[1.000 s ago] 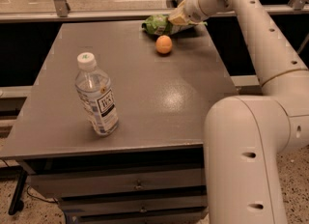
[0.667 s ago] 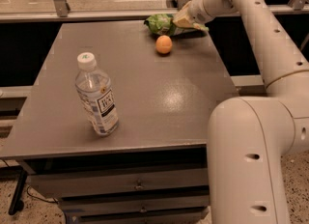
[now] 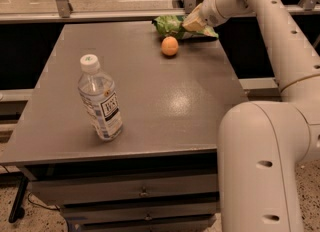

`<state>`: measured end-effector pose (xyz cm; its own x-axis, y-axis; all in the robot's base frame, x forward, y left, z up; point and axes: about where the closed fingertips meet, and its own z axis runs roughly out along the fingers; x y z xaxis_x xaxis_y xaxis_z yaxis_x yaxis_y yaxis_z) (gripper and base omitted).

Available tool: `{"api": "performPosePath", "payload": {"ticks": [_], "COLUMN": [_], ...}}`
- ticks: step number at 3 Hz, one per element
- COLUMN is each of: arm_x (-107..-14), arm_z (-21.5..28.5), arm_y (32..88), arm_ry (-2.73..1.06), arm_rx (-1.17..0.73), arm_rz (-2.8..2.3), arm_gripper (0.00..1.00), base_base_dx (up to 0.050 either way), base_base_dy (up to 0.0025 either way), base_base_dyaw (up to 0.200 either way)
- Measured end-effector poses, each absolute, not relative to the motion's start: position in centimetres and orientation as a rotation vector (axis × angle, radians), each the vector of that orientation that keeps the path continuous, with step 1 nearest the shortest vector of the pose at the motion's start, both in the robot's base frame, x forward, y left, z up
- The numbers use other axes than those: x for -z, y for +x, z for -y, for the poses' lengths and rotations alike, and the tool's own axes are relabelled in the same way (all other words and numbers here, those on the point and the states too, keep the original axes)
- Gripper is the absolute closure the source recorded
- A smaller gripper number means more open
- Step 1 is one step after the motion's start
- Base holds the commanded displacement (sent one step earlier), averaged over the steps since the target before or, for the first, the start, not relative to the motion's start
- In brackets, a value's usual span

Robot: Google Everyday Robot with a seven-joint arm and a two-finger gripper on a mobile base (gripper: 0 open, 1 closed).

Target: Move green rice chip bag near orange

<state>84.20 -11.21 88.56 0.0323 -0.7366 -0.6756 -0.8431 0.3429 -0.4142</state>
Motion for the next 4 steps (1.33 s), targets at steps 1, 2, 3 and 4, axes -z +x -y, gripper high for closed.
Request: {"api": "performPosePath", "payload": {"ticks": [1, 2, 3, 4], "arm_x": [-88.9, -89.1, -89.1, -89.7], "arm_z": [11.3, 10.7, 9.7, 10.2], "arm_y": [83.4, 83.0, 82.6, 81.7], "arm_ry": [-1.433, -1.448, -1.463, -1.457], "arm_rx": [-0.171, -0.195, -0.227, -0.253], "arm_rz": [-1.718, -1.703, -1.683, -1.659], "arm_gripper": [0.35, 0.12, 0.00, 0.00], "base_base_dx": [0.000, 0.000, 0.000, 0.000], "base_base_dy": [0.00000, 0.00000, 0.00000, 0.00000], "base_base_dyaw": [0.000, 0.000, 0.000, 0.000]}}
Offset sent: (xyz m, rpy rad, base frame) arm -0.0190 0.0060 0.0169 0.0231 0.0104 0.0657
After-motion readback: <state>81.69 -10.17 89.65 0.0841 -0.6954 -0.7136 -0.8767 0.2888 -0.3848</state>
